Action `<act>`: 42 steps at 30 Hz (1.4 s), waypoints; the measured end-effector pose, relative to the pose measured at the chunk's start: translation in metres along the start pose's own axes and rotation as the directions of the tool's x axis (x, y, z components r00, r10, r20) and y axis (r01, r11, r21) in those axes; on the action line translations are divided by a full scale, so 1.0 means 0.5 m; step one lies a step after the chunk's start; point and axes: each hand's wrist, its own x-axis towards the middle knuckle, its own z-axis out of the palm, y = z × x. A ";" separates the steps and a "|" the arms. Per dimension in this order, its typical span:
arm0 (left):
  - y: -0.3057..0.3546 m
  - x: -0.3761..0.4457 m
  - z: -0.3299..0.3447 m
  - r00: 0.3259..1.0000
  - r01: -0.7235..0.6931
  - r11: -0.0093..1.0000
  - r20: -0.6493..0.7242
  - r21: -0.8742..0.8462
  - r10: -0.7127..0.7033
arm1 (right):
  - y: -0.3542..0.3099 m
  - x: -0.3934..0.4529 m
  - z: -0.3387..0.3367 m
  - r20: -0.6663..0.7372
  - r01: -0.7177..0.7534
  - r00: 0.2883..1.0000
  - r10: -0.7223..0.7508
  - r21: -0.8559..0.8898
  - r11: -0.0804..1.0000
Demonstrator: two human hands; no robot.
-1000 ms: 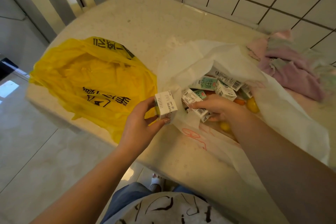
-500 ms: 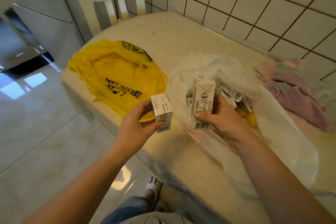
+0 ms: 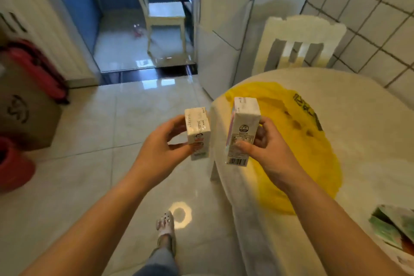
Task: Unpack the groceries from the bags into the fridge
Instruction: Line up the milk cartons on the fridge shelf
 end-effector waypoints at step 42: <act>-0.351 1.583 -0.748 0.996 -0.061 0.995 -0.064 0.079 0.066 | -0.246 1.689 0.478 -0.017 0.175 0.984 -0.175 0.016 0.984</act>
